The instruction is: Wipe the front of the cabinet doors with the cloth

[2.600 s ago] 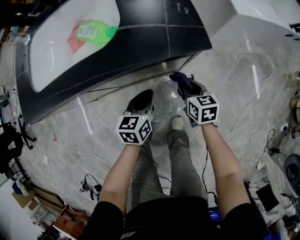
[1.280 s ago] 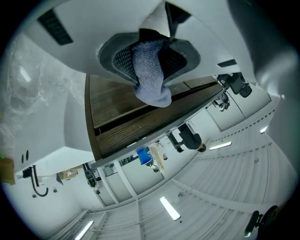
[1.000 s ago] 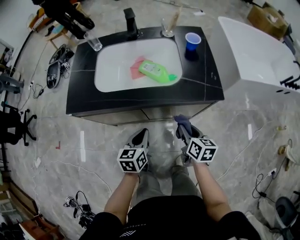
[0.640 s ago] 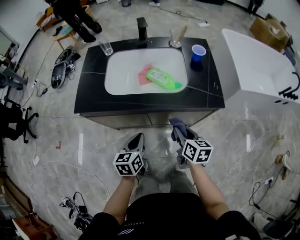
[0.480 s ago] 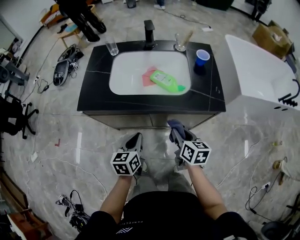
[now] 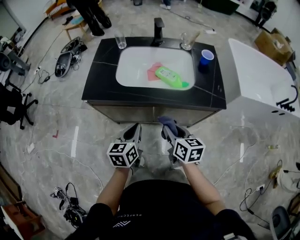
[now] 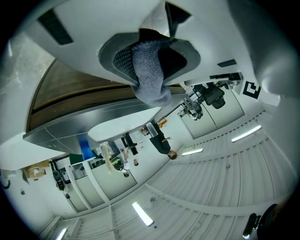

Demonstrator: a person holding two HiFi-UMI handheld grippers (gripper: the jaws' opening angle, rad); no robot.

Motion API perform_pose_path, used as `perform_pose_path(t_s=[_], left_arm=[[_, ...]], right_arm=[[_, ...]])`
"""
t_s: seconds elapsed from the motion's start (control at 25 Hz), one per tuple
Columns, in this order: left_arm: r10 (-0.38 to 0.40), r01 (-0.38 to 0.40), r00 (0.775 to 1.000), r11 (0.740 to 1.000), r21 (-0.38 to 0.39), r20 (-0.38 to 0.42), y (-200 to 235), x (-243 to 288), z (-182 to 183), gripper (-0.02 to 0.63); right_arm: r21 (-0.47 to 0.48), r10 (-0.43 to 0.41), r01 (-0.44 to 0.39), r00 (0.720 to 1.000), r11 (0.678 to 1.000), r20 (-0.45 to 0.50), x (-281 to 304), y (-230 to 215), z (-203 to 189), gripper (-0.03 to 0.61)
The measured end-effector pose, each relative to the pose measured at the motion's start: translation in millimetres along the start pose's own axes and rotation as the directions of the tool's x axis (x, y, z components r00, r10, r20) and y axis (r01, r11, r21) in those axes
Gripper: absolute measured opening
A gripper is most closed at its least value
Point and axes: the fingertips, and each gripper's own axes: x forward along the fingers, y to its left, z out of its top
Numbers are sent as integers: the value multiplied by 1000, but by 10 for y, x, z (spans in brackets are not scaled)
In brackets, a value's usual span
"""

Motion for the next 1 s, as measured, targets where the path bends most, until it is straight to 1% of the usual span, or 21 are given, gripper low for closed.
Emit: perform_pose_path(t_s=[0.28, 0.4, 0.52, 0.64, 0.76, 1.0], left_arm=[[-11, 11, 1000, 1000, -8, 2, -28, -202, -7, 11], [-19, 19, 1000, 1000, -7, 12, -68, -288, 11, 11], [-27, 27, 1000, 1000, -3, 16, -105, -337, -8, 11], [-43, 43, 999, 999, -26, 12, -155, -351, -41, 11], [-57, 57, 998, 998, -22, 9, -213, -368, -63, 11], [-73, 73, 997, 997, -23, -28, -250, -417, -190, 11]], right_arm=[[-31, 19, -19, 1000, 999, 0, -75, 239, -31, 120], [-58, 29, -29, 1000, 998, 6, -90, 353, -41, 120], [-84, 50, -51, 999, 995, -7, -95, 454, -101, 120], [-113, 82, -85, 996, 990, -26, -126, 541, -150, 120], [-134, 97, -101, 994, 986, -41, -166, 580, -194, 120], [-137, 88, -97, 994, 986, -67, -233, 546, -318, 120]])
